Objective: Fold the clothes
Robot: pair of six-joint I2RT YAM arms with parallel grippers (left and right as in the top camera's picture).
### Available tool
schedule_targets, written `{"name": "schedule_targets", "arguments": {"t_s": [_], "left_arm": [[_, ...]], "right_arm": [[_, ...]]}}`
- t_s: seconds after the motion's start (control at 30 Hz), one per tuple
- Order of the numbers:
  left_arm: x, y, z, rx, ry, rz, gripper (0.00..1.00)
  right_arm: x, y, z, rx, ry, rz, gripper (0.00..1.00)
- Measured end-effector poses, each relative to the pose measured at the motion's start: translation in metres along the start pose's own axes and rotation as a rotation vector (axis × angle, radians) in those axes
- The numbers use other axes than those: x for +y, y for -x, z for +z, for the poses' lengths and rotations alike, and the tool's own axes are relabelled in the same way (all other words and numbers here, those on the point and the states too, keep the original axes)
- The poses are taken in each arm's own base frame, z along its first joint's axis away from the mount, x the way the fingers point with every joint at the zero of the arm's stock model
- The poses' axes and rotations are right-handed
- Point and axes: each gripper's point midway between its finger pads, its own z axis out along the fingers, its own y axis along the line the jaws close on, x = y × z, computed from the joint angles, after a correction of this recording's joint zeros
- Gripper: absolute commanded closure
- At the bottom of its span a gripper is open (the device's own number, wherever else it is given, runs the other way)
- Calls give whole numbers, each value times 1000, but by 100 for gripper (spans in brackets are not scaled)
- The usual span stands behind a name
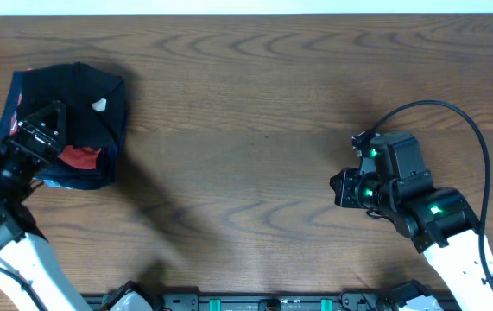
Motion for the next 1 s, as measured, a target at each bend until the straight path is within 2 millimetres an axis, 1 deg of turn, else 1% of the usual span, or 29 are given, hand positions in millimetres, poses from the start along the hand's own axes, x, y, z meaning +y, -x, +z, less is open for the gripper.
{"name": "schedule_targets", "arguments": {"t_s": [0.03, 0.07, 0.2, 0.23, 0.27, 0.33, 0.4, 0.5, 0.57, 0.6, 0.73, 0.77, 0.83, 0.9, 1.0], "left_arm": [[2, 1, 5, 1, 1, 24, 89], [5, 2, 12, 5, -2, 46, 94], [24, 0, 50, 36, -22, 102, 94], [31, -4, 62, 51, -26, 105, 94], [38, -8, 71, 64, -22, 98, 94], [61, -20, 87, 96, 16, 65, 94], [100, -34, 101, 124, 119, 10, 94], [150, -56, 111, 166, 247, -59, 94], [175, -70, 116, 190, 289, -94, 94], [181, -71, 120, 193, 290, -100, 94], [188, -65, 124, 183, 282, -99, 93], [189, -64, 124, 179, 281, -100, 91], [189, -62, 123, 174, 276, -104, 83], [185, -58, 122, 170, 255, -109, 67], [173, -52, 117, 176, 214, -139, 57]], "right_arm": [[0, 0, 0, -2, 1, 0, 91], [0, 0, 0, -2, 1, -1, 92], [0, 1, 0, -3, 2, -1, 91], [1, 1, 0, -5, 2, -1, 91], [1, 1, 0, -6, 3, -2, 91], [1, 3, 0, -11, 6, -3, 91], [2, 4, 0, -17, 9, -5, 92], [3, 6, 0, -26, 14, -7, 92], [5, 9, 0, -38, 20, -10, 91], [6, 11, 0, -43, 23, -11, 91], [7, 13, 0, -51, 27, -14, 91], [7, 13, 0, -51, 27, -14, 91], [7, 13, 0, -51, 27, -14, 92], [7, 13, 0, -51, 27, -14, 94], [7, 12, 0, -50, 27, -13, 96]]}}
